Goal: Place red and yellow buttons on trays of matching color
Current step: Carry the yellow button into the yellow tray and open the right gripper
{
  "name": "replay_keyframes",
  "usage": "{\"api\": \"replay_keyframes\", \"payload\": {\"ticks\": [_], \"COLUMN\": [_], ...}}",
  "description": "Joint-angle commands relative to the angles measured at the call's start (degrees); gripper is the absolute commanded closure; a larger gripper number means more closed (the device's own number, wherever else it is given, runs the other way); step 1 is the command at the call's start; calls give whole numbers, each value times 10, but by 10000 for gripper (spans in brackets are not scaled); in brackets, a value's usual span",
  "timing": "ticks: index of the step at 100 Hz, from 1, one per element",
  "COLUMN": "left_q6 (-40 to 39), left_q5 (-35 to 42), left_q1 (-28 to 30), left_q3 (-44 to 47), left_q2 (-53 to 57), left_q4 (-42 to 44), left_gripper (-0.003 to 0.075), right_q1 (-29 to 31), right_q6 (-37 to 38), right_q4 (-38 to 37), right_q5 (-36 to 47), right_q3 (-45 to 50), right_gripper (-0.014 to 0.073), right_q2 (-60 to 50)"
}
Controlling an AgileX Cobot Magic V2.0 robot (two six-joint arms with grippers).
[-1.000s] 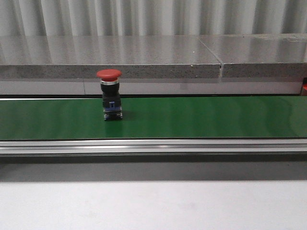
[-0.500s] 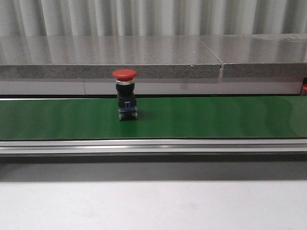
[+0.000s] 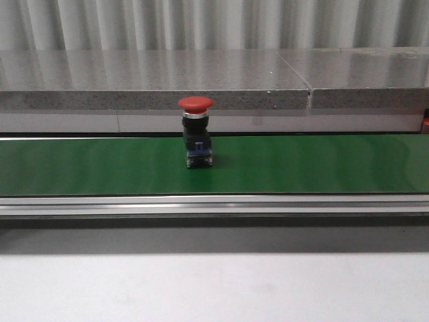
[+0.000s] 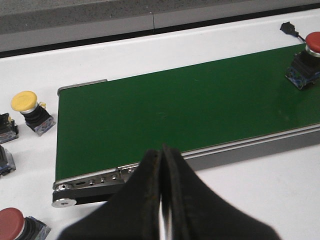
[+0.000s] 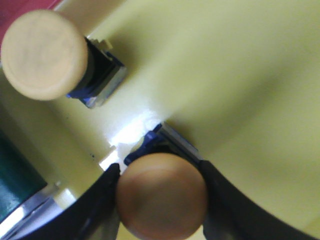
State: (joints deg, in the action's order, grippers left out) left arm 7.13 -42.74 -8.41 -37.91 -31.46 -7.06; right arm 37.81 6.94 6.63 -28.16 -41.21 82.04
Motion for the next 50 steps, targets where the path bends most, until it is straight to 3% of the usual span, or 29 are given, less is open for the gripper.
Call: {"api": "replay_keyframes", "payload": {"ticks": [1,14,33,50], "left_q6": [1,1,1,1], "left_q5": [40,40,40,40], "left_q1": [-4,-4,-4,-4], "left_q3": [-15,-15,-15,-15], "left_q2": [-1,-1,-1,-1], "left_q4": [-5,-5,-5,-5], "left_gripper": [740,740,740,740], "right_q1": [6,6,6,6], "right_q6": [-6,-6,-6,-6], "right_q4": [1,1,2,5], "right_q5": [36,43,42,42], "right_q3": [-17,-17,-17,-17], "right_gripper": [468,382,76,44], "right_q2": [-9,11,19,-13]}}
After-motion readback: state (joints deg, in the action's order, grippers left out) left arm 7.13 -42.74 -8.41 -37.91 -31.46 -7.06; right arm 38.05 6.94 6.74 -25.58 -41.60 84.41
